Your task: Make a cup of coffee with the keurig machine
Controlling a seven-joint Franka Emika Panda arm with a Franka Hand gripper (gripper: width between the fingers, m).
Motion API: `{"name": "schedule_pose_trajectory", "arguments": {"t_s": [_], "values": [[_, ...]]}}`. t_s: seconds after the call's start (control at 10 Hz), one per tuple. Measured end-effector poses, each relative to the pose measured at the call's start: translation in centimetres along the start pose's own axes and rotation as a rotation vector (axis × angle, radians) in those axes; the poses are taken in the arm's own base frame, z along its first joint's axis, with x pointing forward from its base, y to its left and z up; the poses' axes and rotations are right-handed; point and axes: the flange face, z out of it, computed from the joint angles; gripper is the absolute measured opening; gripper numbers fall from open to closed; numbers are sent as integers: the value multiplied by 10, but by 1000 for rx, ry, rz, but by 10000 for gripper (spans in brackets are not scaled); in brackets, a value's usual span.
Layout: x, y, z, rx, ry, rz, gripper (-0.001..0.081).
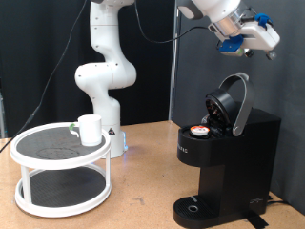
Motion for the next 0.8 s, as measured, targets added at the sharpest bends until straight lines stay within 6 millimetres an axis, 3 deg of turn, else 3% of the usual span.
{"name": "schedule_pose_trajectory", "arguments": {"t_s": [0.4, 0.6, 0.7, 0.8], "values": [[2, -5, 18, 3, 51, -1, 734], [3, -8, 21, 1, 56, 2, 464], [3, -8, 21, -1, 57, 3, 464], [4, -8, 21, -4, 62, 4, 282]]}}
